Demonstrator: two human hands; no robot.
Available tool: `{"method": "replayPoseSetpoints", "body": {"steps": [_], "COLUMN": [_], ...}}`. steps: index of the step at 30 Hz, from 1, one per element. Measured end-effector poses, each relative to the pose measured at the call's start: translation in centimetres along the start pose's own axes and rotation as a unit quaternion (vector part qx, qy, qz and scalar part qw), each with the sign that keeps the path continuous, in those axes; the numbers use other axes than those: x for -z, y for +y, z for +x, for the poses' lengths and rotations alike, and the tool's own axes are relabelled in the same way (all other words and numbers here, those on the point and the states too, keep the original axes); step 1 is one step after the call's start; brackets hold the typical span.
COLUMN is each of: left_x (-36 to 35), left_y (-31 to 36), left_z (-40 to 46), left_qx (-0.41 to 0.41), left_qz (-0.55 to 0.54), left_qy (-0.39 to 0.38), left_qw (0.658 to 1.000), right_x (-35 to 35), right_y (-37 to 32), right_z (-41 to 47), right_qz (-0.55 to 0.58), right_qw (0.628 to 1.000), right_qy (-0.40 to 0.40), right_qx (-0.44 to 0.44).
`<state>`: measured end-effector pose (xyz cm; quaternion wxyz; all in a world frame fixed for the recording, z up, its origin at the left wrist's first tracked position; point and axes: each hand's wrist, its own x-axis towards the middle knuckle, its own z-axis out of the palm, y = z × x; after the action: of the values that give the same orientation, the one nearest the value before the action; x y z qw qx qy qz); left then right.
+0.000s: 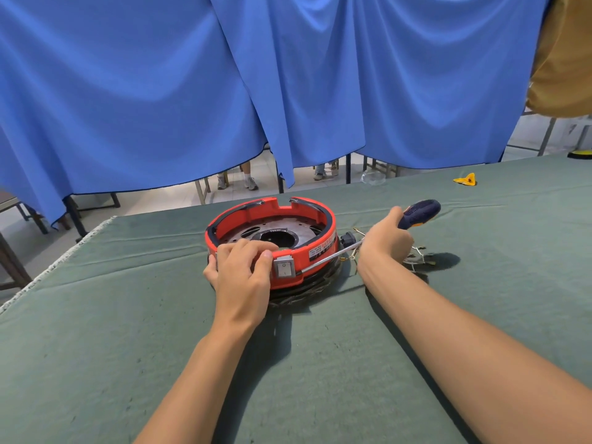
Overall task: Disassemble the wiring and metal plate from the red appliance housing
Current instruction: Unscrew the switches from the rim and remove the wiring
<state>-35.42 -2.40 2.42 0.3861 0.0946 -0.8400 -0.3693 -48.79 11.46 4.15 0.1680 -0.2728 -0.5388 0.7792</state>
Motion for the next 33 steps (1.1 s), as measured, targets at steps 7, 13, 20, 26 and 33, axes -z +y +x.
{"method": "replayPoseSetpoints", "body": {"steps": [7, 13, 20, 26, 33], "left_x": [0.5, 0.4, 0.1, -0.1, 0.1], "left_y": [-0.9, -1.2, -1.2, -1.1, -1.0], "left_z": [-0.1, 0.2, 0.1, -0.1, 0.1], "left_qx": [-0.060, -0.032, -0.020, -0.013, -0.014], "left_qz": [0.087, 0.065, 0.031, 0.014, 0.025], "left_qy": [0.007, -0.009, -0.005, -0.006, -0.013], "left_qw": [0.994, 0.997, 0.999, 1.000, 0.999], "right_x": [1.9, 1.7, -0.7, -2.2, -2.1], "right_y": [0.4, 0.5, 0.7, 1.2, 0.9], "right_z": [-0.3, -0.5, -0.4, -1.0, -0.8], "right_qz": [0.013, 0.009, -0.033, -0.075, -0.062], "right_qw": [0.999, 0.999, 0.999, 0.997, 0.998], "right_qy": [0.033, 0.031, 0.020, 0.001, -0.017], "right_qx": [0.007, -0.003, 0.001, 0.006, 0.006]}}
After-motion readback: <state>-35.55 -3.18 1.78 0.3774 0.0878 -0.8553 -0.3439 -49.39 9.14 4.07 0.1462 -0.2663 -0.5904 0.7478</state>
